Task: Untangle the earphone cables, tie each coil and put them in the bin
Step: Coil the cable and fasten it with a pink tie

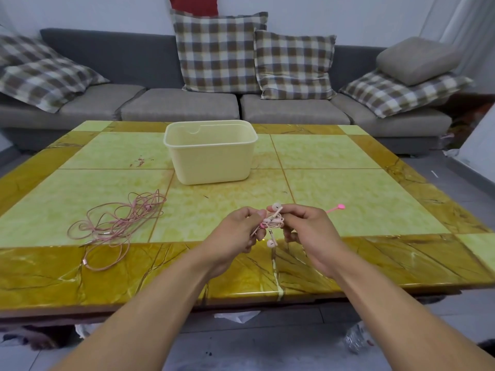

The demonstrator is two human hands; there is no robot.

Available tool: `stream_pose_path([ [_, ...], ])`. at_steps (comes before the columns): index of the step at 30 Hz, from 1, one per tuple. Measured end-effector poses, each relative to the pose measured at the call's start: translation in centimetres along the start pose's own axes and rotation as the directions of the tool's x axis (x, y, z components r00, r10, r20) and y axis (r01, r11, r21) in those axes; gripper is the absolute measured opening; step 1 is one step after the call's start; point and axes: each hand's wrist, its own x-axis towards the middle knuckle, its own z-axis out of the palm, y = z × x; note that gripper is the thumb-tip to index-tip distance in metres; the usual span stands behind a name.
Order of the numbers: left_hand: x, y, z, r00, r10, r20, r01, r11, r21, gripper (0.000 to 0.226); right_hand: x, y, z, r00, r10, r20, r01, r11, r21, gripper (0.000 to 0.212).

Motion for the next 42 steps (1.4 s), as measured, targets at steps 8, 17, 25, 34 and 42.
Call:
stream_pose_path([
  [8,-0.2,-0.3,-0.2,0.994,0.106,0.035,-0.111,0.98,0.168,0.025,0.0,-0.8,-1.8,0.983,0.053,0.177,-0.033,0.993,-0.112,0.021],
  [17,-0.5,-0.6,0.2,0.978,-0.039,0.204,-0.006,0.976,0.216,0.024,-0.4,-1.1,-1.7,0.989,0.082,0.12,-0.059,0.98,-0.189,0.014],
  [25,0.5,-1.6,1.0,0.994,-0.07,-0.084,0.079,0.991,0.107,0.025,-0.7,-1.1,-1.1,0.99,-0.107,0.087,0.137,0.821,-0.554,0.012],
  [34,0.6,-1.5,2.1,0.968,-0.243,-0.059,0.218,0.937,-0.273,0.02,-1.0,-1.3,-0.3,0.93,-0.304,0.206,0.335,0.473,-0.815,0.013],
  [42,0.9,-0.9,2.7,0.95,-0.307,-0.057,0.217,0.783,-0.583,0.014,-1.6,-1.6,1.6,0.869,-0.465,0.17,0.38,0.404,-0.832,0.015],
])
